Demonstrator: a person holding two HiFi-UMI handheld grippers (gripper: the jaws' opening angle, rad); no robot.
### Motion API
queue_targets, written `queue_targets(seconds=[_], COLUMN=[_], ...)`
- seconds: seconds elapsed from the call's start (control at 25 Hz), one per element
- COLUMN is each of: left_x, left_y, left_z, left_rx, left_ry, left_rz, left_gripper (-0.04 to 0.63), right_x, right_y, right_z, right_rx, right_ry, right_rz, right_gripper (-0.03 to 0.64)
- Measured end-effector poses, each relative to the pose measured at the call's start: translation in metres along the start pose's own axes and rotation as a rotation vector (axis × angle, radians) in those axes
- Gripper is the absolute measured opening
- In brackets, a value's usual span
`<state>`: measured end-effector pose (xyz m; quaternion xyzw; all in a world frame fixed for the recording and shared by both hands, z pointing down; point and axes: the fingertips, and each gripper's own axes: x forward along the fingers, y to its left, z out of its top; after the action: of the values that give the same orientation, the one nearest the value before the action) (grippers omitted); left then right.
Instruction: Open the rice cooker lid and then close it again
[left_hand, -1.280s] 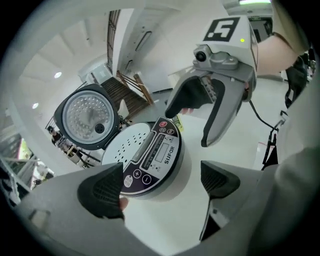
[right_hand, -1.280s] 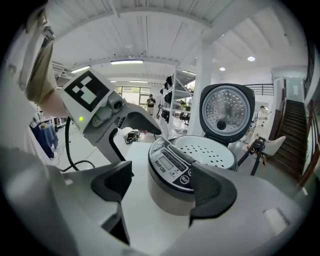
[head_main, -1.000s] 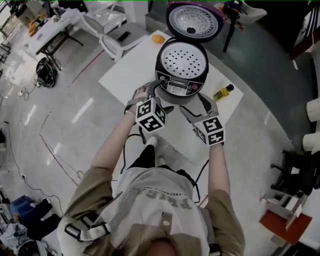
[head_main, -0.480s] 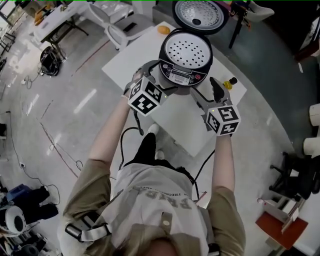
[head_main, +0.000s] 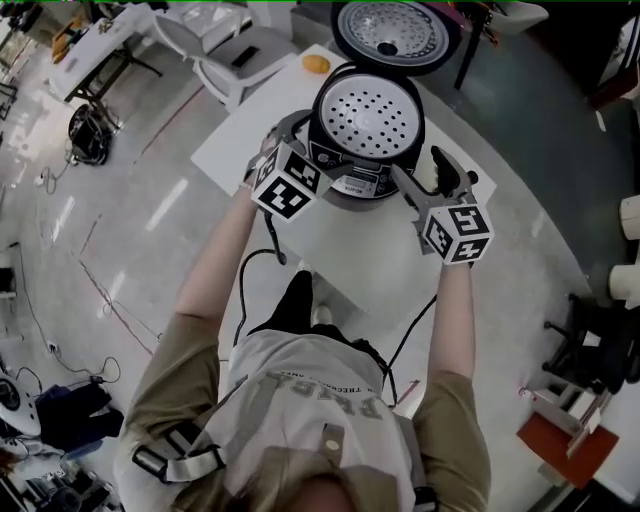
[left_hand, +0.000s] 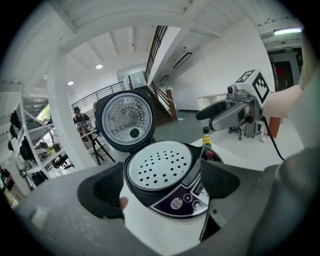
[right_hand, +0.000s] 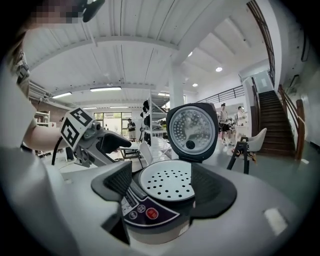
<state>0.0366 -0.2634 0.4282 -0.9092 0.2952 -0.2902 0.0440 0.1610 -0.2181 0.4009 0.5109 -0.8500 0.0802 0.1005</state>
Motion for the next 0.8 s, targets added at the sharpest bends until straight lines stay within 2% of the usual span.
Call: queue_targets(seconds=[0.52,0.8], left_x=[0.073,0.107], left_y=[0.101,0.131], left_z=[0.02,0.029], left_rx=[0.004,0.005], left_ry=[0.0,-0.012], left_rz=[-0.006,-0.026], left_gripper=[0.494,0.494], right_x=[0.071,0.103], right_y=[-0.092,-0.129], right_z=[0.022,0.034], right_rx=[0.025,0.034], right_ry=[0.012,0.011], right_rz=[-0.096,-0.135], right_gripper=[0.365,0.364])
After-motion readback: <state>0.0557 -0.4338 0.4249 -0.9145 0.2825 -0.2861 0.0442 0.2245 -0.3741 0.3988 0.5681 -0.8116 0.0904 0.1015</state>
